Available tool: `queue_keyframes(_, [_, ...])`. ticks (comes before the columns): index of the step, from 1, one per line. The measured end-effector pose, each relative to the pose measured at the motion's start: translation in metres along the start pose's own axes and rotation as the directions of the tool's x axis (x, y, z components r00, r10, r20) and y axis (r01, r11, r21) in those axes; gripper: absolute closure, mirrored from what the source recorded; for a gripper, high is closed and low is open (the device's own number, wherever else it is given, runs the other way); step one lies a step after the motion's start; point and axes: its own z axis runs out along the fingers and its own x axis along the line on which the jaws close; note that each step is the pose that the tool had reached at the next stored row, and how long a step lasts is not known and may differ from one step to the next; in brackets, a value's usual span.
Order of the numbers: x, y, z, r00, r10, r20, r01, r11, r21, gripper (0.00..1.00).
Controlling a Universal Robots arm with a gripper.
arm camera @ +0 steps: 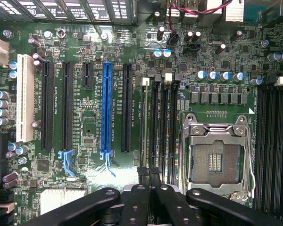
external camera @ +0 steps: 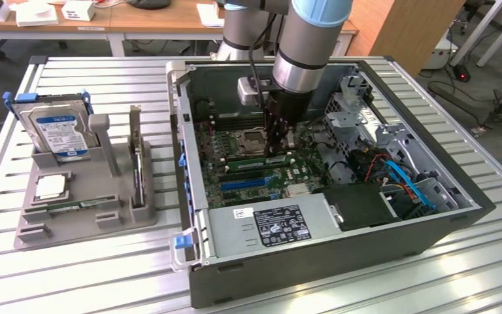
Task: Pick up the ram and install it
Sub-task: 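Press down the ram until it locks into place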
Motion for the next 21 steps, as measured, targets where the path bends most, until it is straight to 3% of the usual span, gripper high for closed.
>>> queue_keyframes(21, [0.0002, -0.0001, 0.0034, 1.0000, 0.000, 0.0004, 0.000, 1.0000, -0.0002, 0.91])
